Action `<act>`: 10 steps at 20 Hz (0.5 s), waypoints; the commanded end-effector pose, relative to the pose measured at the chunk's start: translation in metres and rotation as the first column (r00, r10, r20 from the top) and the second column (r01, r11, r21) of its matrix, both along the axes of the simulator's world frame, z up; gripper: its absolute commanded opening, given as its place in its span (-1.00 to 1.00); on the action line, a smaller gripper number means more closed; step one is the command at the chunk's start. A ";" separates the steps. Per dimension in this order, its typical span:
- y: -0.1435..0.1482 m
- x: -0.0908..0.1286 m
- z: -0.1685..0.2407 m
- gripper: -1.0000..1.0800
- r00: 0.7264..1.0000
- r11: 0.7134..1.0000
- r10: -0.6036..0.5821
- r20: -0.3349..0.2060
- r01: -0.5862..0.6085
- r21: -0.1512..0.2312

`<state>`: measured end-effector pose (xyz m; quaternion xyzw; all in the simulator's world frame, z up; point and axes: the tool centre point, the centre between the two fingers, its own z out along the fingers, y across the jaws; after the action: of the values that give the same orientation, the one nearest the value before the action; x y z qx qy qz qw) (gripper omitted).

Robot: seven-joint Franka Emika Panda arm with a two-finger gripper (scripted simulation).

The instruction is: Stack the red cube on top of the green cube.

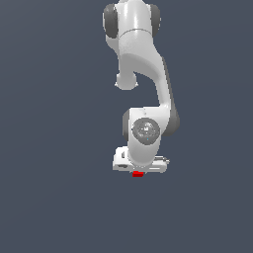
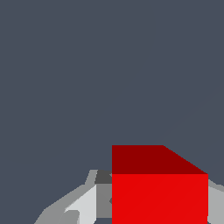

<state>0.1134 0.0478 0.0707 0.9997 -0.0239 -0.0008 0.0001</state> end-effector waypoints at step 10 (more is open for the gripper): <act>0.000 0.001 0.049 -1.00 1.000 1.000 0.000 0.001 0.000 0.000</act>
<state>0.1145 0.0479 0.1182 0.9997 -0.0239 0.0005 0.0000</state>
